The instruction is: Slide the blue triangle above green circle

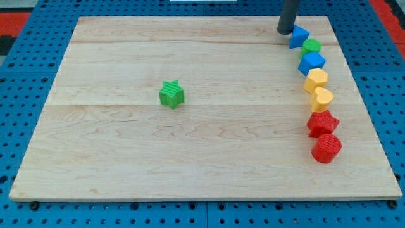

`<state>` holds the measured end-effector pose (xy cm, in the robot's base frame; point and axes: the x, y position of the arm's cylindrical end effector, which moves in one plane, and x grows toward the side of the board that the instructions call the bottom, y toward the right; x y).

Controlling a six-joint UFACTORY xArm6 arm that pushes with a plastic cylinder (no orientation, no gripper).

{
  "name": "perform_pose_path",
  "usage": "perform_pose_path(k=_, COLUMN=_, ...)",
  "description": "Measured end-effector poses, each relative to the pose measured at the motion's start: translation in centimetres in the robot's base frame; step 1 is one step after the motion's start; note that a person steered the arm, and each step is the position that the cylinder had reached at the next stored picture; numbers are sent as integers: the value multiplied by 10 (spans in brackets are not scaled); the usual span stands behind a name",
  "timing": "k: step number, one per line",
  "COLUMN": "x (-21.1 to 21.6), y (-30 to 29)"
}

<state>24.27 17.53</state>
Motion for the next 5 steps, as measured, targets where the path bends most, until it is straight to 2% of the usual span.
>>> perform_pose_path(k=5, x=13, y=7)
